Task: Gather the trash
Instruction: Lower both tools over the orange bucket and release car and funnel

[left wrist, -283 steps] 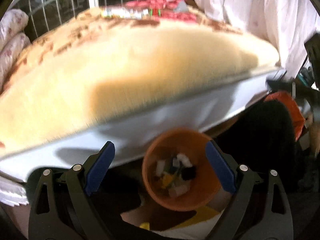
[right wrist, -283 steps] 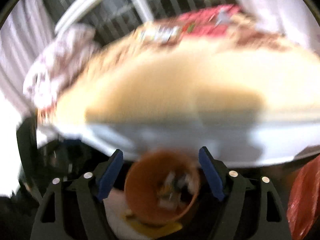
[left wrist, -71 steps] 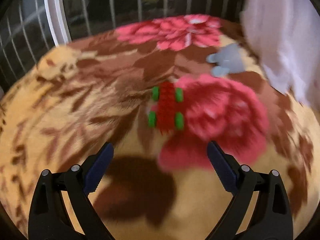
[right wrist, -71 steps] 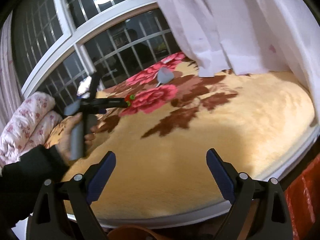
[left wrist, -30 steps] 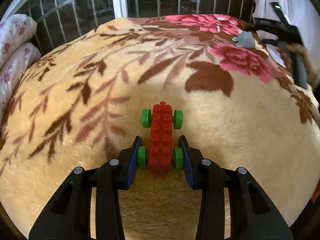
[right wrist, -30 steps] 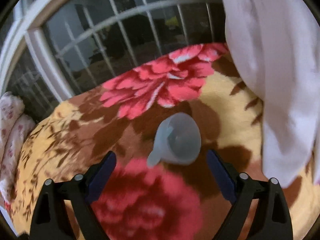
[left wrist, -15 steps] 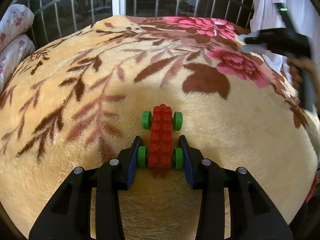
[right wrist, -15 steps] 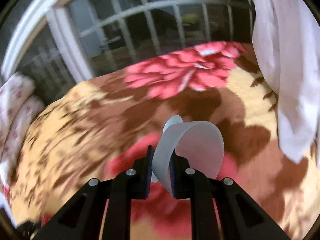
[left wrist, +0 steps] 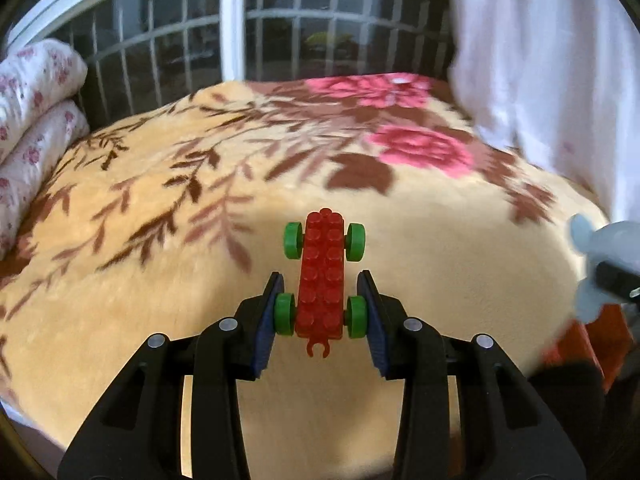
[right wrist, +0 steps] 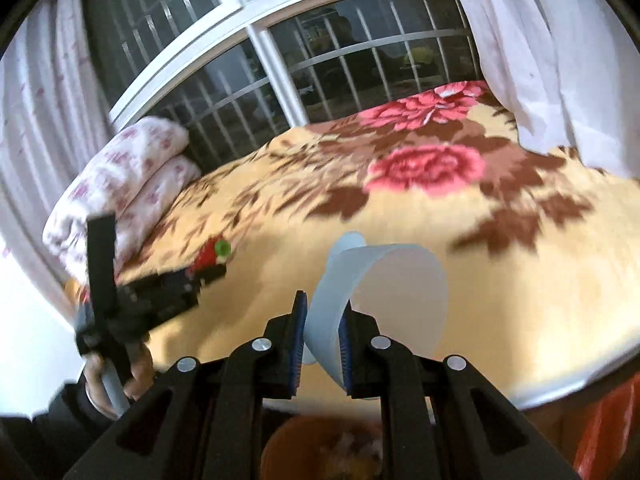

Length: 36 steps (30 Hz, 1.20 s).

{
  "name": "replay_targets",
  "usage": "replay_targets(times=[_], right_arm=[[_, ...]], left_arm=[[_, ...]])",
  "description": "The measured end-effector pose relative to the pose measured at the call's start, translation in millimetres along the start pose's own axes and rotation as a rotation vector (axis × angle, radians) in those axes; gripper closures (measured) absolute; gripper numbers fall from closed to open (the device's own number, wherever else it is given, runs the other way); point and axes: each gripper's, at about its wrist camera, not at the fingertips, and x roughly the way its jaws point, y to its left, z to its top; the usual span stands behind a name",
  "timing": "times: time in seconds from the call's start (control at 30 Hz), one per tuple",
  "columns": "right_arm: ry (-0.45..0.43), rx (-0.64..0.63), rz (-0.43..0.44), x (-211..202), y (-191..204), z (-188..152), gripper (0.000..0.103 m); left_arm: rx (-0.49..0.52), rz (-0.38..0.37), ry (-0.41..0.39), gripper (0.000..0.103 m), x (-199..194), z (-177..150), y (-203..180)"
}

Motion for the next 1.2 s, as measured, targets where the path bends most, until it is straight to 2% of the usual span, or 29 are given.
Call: replay_targets(times=[0.07, 0.17, 0.37, 0.53, 0.8, 1.0, 1.2], right_arm=[[0.012, -0.005, 0.016, -16, 8, -24, 0.088], [0.029, -0.035, 0.028, -34, 19, -57, 0.088], [0.134, -0.017, 0.053, -27, 21, -105, 0.088], [0.282, 0.000, 0.056, 6, 22, -144, 0.088], [0.463, 0.072, 0.025, 52, 10, -175, 0.088], [0.558, 0.094, -0.010, 83, 1, -192, 0.088], [0.614, 0.102, -0.010, 101, -2, -200, 0.088]], left_arm=[[0.033, -0.026, -0.017, 0.065, -28, -20, -10], [0.090, -0.020, -0.043, 0.065, -61, -54, -23], [0.081, -0.018, 0.039, 0.065, -74, -107, -28], [0.125, -0.015, 0.149, 0.065, -57, -149, -38], [0.096, -0.146, 0.424, 0.065, 13, -187, -39], [0.068, -0.159, 0.516, 0.065, 50, -193, -29], [0.071, -0.156, 0.567, 0.065, 69, -198, -29]])
